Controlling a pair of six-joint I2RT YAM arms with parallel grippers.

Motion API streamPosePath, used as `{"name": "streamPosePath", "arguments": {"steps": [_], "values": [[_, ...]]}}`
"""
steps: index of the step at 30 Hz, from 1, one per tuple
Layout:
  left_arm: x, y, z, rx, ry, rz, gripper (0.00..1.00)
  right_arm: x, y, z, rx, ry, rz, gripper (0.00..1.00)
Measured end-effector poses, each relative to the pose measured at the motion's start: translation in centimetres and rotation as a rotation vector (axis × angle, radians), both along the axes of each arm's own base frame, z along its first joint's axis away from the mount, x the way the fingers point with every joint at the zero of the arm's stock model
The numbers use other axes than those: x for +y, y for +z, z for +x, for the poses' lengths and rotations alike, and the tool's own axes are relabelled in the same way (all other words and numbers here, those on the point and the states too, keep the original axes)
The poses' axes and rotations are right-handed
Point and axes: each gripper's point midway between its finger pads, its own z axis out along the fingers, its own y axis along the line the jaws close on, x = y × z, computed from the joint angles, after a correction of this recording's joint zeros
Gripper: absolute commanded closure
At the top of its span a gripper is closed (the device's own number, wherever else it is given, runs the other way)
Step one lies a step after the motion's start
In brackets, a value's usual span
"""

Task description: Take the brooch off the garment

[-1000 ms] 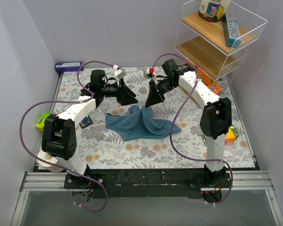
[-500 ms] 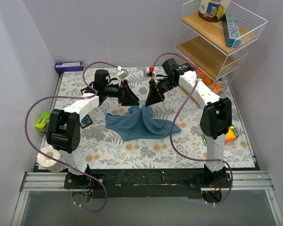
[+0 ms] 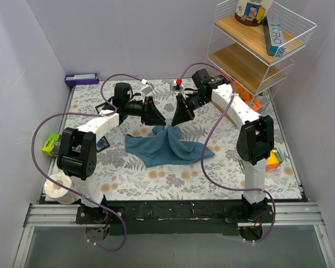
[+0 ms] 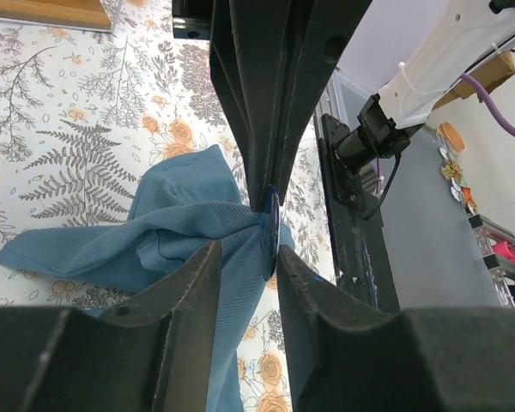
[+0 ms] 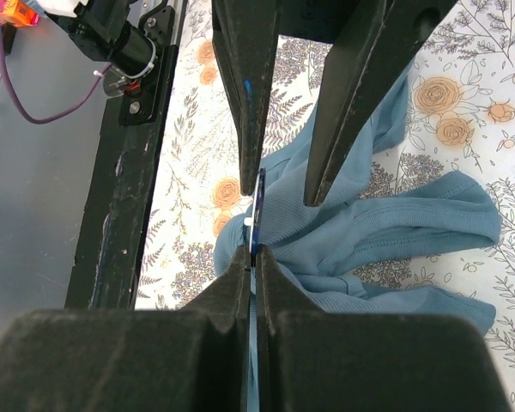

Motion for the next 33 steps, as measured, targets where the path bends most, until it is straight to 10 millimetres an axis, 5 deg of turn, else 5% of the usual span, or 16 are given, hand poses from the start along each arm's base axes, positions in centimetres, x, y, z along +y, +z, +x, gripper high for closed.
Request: {"name": "streamPosePath", "arguments": {"steps": [8, 12, 16, 17, 20, 25, 33], "values": [[-0.5, -0.8, -0.3, 0.04, -0.017, 0.006, 0.82, -0.1, -0.2, 0.2, -0.001, -0.008, -0.013, 0.99], [-0.5, -0.7, -0.5, 0.055, -0.019, 0.007, 1.0, -0.1, -0.3, 0.3, -0.005, -0.012, -0.018, 0.96], [-0.5, -0.9, -0.5, 0.073, -0.011, 0.013, 1.0, -0.1, -0.9, 0.5, 0.073, -0.054, -0.028, 0.67], [-0.5, -1.1, -0.4, 0.087, -0.003, 0.014, 1.0, -0.3, -1.2, 0.7, 0.094, -0.074, -0.025, 0.48], [-0.6, -1.9, -0.6, 0.123, 0.037, 0.011, 1.0, -0.7, -2.4, 0.2, 0.246, -0.128, -0.031, 0.39], [-1.2, -3.9, -2.1, 0.218, 0.108, 0.009, 1.0, -1.4, -4.4, -0.5, 0.523, -0.218, -0.037, 0.36], [-3.0, -2.6, -2.4, 0.193, 0.203, -0.027, 1.0, -1.1, -3.4, -0.5, 0.666, -0.257, -0.022, 0.55]]}}
